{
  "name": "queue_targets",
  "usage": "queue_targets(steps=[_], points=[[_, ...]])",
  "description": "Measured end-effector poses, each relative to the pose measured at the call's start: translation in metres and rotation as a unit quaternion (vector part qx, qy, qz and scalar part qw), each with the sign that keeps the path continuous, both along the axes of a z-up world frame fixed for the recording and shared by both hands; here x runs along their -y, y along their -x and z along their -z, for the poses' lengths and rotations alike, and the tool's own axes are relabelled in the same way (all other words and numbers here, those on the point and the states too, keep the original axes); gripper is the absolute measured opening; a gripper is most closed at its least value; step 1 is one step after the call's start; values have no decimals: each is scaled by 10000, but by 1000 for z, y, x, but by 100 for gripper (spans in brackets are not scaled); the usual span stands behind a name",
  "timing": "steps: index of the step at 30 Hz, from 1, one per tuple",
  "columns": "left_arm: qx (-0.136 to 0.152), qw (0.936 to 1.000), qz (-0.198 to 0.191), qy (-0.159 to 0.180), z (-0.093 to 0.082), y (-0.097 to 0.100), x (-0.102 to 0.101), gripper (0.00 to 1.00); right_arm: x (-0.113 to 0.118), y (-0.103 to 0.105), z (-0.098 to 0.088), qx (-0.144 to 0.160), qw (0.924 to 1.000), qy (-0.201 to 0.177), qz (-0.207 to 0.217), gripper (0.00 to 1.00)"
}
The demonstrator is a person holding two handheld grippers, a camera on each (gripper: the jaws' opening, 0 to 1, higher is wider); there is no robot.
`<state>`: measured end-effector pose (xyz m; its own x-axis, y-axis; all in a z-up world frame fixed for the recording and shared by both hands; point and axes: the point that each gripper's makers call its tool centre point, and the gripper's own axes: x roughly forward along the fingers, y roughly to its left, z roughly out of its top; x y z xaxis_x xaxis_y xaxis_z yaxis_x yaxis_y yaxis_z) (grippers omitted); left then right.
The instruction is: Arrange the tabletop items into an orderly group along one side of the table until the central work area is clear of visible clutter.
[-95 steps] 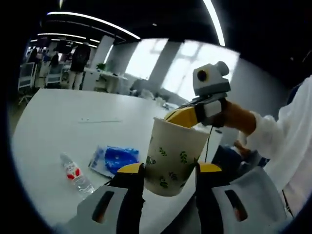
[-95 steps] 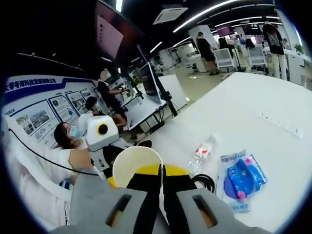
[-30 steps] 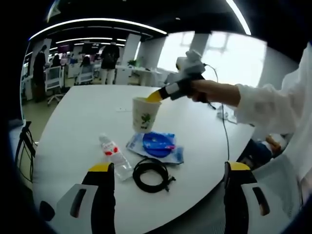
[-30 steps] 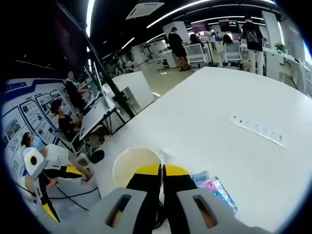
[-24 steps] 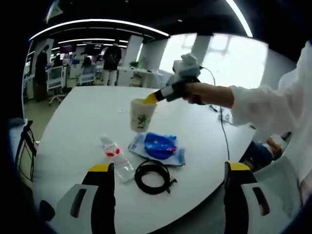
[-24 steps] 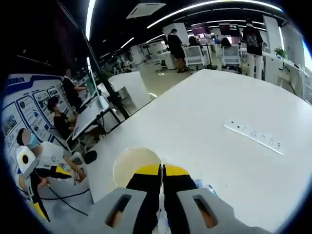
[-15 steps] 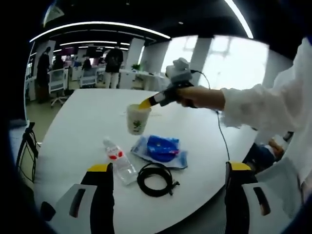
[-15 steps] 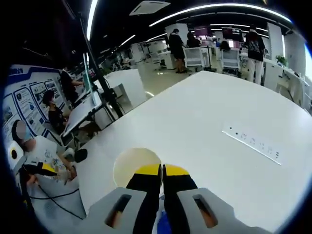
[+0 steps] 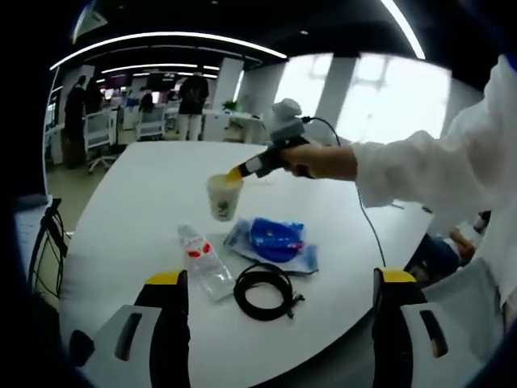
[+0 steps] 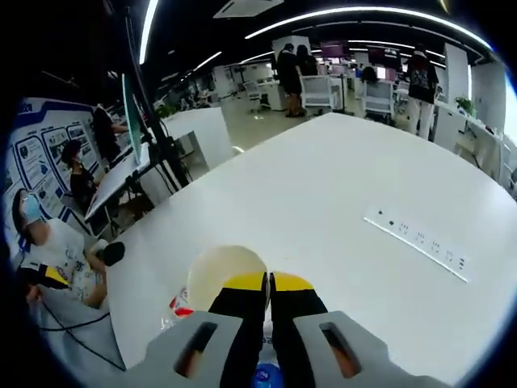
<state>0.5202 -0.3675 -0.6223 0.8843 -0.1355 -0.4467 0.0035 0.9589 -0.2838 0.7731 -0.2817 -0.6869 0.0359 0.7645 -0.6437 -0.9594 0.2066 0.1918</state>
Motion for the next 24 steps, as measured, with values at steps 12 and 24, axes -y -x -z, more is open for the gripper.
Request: queue_targets(steps=[12, 24], points=[[-15, 9999, -133, 96, 2, 2, -7, 90, -8, -7, 31, -99, 9995, 128, 259, 0], [47, 9997, -101, 204, 0, 0, -4, 90, -9, -11, 48, -91, 9992, 252, 295, 0]])
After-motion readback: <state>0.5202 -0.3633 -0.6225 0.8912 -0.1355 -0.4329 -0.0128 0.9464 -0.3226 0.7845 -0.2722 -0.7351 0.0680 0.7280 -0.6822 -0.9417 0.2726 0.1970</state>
